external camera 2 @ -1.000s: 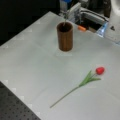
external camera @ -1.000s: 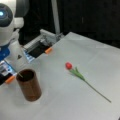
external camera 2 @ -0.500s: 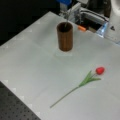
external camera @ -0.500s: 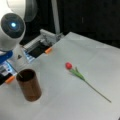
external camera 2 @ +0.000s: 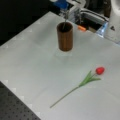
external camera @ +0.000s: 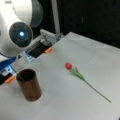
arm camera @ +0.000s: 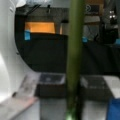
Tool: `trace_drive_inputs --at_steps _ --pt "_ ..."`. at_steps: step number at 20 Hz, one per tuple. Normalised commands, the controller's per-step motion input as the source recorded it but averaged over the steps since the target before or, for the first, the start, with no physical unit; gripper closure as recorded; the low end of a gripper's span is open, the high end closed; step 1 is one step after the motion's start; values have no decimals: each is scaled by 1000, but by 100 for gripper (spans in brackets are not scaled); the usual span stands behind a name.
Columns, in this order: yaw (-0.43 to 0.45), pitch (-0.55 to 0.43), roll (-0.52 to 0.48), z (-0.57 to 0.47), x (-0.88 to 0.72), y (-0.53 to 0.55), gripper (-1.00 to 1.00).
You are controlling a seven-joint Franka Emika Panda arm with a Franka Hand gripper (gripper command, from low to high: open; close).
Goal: Flower insertion into a vase
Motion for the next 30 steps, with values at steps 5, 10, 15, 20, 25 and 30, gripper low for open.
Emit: trace_drive_inputs --at_steps 5,10,15,20,25,30 --pt "-89 71 -31 -283 434 146 100" --pt "-89 26 -22 -278 415 173 100" --pt "-142 -38 36 -244 313 47 -100" --pt "-146 -33 59 -117 252 -27 -100" --pt "-142 5 55 -12 216 -30 -100" --pt "-74 -6 9 59 282 25 -100"
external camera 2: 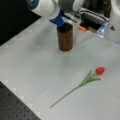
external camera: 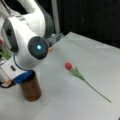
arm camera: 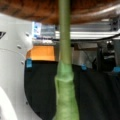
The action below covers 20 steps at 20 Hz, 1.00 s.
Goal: Flower insertion into a vase
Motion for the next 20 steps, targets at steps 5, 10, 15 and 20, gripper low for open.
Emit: trace_drive_inputs --at_steps 5,10,15,20 --pt "-21 -132 -36 135 353 151 -100" --pt "28 -326 -34 220 380 361 -100" --pt "41 -321 -72 285 436 437 -100" --pt "-132 -553 75 16 447 451 -100"
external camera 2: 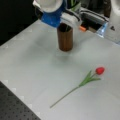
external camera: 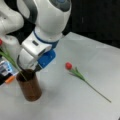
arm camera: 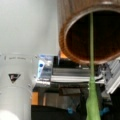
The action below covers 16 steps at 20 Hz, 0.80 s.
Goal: Flower insertion into a vase
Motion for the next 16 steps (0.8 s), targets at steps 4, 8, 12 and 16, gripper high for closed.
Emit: trace_drive_inputs --at_steps 4,8,12,16 --pt "-131 -767 143 -282 182 509 -100" --pt "-88 -558 83 -197 -152 425 -100" --pt "-125 -417 36 -185 -238 361 -100" --pt "-166 -303 0 -251 -140 417 -100"
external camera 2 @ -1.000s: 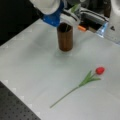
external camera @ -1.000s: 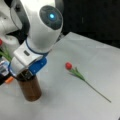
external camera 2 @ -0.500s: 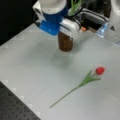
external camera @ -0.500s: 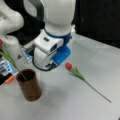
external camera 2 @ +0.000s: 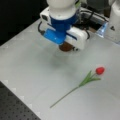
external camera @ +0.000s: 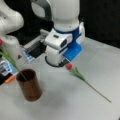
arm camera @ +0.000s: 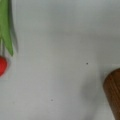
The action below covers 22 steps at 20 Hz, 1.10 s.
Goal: Flower insertion into a vase
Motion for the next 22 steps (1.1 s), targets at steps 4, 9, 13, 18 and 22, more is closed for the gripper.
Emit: trace_drive_inputs --at_steps 4,9,13,18,22 --pt "-179 -244 -20 -271 -39 429 -100" --pt "-91 -111 -25 -227 -7 310 -100" --pt "-9 -34 -42 -249 6 167 -100" --pt "75 -36 -86 -329 -34 104 -100" --pt "130 -56 -135 -357 -83 100 -100"
